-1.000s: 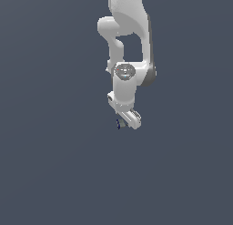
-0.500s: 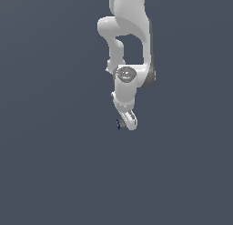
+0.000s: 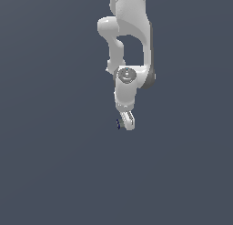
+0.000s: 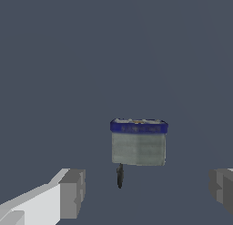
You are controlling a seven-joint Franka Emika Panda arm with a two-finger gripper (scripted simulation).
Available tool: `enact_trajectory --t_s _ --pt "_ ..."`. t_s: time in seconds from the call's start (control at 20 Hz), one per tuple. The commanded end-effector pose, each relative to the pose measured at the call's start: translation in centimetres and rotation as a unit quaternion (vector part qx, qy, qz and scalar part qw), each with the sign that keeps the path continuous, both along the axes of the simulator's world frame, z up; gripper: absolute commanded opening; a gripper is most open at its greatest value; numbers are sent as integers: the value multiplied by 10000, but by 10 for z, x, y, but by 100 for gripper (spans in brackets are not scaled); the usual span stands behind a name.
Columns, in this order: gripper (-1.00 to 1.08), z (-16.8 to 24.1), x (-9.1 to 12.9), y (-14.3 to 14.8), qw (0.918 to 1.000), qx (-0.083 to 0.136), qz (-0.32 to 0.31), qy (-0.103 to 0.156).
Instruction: Pick up the object and move it to a goal position.
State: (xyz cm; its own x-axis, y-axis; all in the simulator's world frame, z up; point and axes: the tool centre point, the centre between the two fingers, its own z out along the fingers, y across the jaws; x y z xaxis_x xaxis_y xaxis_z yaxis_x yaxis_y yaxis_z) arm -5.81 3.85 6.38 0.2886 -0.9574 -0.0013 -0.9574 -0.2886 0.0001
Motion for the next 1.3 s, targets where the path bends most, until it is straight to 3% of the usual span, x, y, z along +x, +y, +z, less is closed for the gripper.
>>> enact_trajectory --t_s 0.0,1.05,1.1,1.25 --pt "100 -1 -1 0 10000 -5 -71 -2" --pt "100 -51 -1 0 10000 -5 -87 -2" --pt "-100 -51 -1 0 10000 -5 -87 -2" --pt "-100 -51 -1 0 10000 -5 -87 -2"
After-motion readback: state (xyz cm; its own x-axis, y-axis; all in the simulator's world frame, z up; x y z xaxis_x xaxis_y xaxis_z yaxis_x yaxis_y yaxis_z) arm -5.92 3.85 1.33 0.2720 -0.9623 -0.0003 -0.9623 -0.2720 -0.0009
